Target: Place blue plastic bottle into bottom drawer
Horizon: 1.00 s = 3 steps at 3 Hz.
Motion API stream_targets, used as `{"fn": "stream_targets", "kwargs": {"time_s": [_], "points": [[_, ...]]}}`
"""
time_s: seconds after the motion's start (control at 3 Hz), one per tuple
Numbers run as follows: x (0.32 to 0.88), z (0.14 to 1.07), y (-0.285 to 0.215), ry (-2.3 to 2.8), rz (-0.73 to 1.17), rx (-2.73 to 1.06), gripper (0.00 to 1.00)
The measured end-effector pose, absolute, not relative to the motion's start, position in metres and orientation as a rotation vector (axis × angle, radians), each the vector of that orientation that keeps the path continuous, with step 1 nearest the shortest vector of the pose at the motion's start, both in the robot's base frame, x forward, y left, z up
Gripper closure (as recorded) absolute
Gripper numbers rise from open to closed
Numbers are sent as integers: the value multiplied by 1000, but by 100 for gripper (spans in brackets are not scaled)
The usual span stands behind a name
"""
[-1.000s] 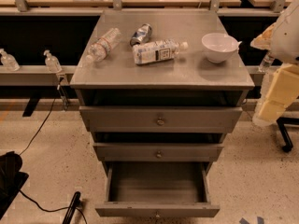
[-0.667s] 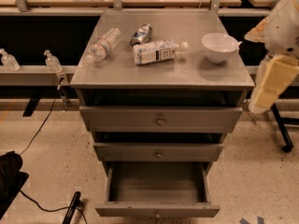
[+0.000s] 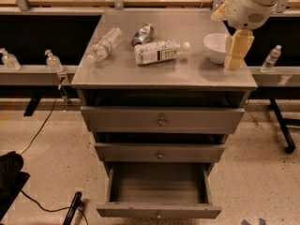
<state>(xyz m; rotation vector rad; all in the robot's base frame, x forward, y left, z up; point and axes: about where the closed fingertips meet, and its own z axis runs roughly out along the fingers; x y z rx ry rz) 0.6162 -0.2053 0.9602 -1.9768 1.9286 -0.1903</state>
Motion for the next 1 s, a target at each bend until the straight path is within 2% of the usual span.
{"fn": "stream_targets", "kwargs": {"time_s": [0.33,1.0], "points": [[665,947,-172,1840,-172,-2048,0],[726,905,-108,1734,-10,-2086,0]]}}
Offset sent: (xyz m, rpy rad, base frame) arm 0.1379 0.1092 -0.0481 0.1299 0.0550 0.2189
